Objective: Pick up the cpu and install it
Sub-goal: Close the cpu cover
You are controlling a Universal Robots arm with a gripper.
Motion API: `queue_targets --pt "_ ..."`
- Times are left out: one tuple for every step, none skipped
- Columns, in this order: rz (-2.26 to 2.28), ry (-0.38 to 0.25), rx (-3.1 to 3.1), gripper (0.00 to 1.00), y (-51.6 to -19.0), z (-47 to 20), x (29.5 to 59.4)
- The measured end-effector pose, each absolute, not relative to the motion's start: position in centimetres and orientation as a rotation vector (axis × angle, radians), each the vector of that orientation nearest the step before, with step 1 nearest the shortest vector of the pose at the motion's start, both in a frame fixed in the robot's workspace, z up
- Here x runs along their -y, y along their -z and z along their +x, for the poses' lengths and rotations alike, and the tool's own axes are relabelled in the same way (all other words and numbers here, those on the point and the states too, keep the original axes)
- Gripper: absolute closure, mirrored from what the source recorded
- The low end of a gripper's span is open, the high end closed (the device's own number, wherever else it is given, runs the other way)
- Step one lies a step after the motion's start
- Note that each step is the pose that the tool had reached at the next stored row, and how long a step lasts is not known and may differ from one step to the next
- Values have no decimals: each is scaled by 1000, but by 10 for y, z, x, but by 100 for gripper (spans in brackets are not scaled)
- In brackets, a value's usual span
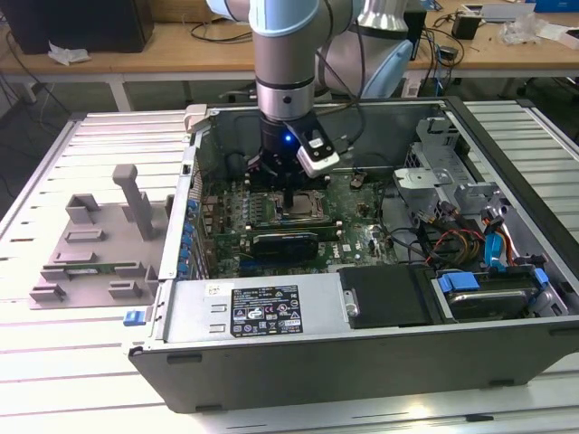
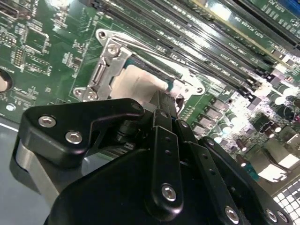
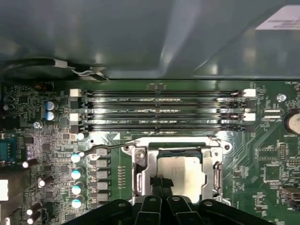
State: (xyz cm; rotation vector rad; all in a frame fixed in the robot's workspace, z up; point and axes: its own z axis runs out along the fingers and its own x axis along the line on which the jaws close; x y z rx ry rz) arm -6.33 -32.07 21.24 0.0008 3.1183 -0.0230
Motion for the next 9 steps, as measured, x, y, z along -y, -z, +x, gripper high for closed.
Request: queue_targets --pt "1 23 -3118 89 -212 -65 321" --pt "1 23 -3118 89 -212 -66 321" --pt "1 23 -3118 89 -211 -67 321" --pt "1 23 -3118 89 -210 -69 321" --pt "1 23 -3119 89 -210 -71 321" --pt "1 23 -3118 89 -209 -71 321" --pt "1 23 -3119 89 -208 -72 321" --pt "1 23 -3118 89 -208 -72 321" --pt "1 23 -3118 89 -208 -73 321"
